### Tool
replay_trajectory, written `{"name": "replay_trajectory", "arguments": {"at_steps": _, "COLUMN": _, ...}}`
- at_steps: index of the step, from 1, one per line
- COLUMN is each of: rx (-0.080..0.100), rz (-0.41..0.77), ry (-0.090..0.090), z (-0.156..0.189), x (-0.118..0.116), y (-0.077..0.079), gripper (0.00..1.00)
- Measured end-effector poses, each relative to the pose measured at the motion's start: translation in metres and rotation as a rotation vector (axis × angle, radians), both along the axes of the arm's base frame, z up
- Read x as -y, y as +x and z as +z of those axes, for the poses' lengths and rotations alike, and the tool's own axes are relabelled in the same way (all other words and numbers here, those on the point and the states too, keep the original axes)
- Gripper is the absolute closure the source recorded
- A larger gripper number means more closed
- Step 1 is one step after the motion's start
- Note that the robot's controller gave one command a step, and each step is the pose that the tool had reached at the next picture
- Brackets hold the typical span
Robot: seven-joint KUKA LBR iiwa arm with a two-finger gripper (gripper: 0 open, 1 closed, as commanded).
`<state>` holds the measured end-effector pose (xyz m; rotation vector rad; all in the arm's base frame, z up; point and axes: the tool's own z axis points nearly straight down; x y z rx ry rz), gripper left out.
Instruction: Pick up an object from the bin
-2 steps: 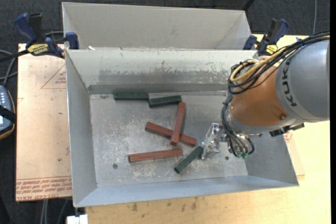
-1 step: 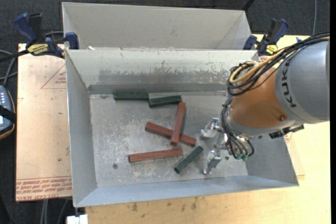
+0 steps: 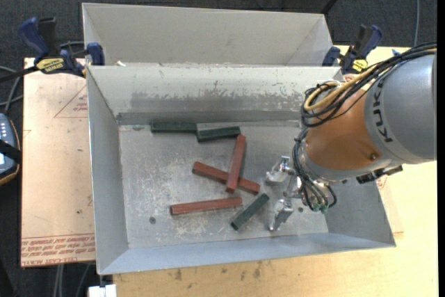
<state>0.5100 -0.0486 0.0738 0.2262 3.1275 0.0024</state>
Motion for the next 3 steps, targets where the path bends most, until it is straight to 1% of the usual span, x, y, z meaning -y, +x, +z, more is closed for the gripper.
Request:
{"name": "replay_trajectory", "arguments": {"at_steps": 1, "rx": 0.009, "rz": 0.281, "ry": -0.002, "z": 0.008, "x": -0.063, "y": 0.023, "gripper": 1.0}}
{"name": "replay_trajectory", "arguments": {"at_steps": 2, "rx": 0.009, "rz": 0.282, "ry": -0.003, "z": 0.008, "x": -0.063, "y": 0.023, "gripper": 1.0}}
{"name": "replay_trajectory", "arguments": {"at_steps": 3, "rx": -0.004, "rz": 0.274, "ry": -0.001, "z": 0.126, "x": -0.07, "y": 0.03, "gripper": 1.0}}
